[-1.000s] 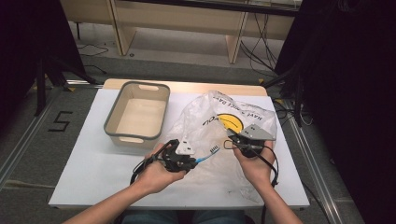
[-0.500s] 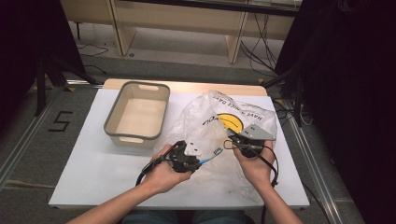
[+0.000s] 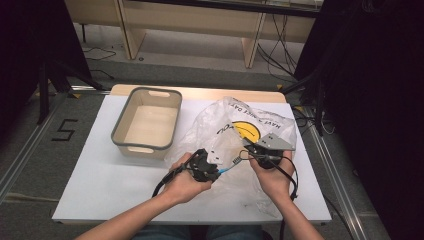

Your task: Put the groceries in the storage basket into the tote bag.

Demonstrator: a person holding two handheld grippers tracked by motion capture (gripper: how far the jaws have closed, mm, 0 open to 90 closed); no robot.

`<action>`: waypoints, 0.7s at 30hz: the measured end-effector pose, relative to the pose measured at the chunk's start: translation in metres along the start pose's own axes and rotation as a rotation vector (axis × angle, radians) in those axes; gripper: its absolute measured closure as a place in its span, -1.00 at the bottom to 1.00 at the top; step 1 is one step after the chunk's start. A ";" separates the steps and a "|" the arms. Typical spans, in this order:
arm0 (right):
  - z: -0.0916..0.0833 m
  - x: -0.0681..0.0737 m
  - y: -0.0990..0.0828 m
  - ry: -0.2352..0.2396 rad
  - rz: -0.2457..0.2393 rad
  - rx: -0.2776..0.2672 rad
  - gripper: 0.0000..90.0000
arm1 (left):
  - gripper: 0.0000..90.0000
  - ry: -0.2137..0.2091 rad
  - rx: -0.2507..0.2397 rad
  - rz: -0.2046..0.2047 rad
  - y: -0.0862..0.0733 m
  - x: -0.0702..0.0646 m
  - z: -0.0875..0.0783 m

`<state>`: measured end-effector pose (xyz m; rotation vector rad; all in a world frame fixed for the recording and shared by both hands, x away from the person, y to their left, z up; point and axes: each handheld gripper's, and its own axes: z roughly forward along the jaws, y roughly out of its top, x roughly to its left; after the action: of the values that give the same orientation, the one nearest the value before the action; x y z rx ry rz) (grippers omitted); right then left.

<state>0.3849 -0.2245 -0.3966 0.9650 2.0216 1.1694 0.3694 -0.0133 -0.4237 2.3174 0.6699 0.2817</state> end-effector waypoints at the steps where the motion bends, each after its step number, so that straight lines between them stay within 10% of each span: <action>1: 0.000 0.000 0.000 0.001 0.000 0.000 1.00 | 0.81 0.001 0.000 0.001 0.001 0.000 0.001; 21: 0.001 0.002 0.000 0.008 -0.003 0.000 1.00 | 0.81 0.056 -0.005 -0.018 0.009 0.003 0.020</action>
<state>0.3844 -0.2226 -0.3970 0.9590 2.0284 1.1732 0.3825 -0.0287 -0.4321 2.3047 0.7159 0.3411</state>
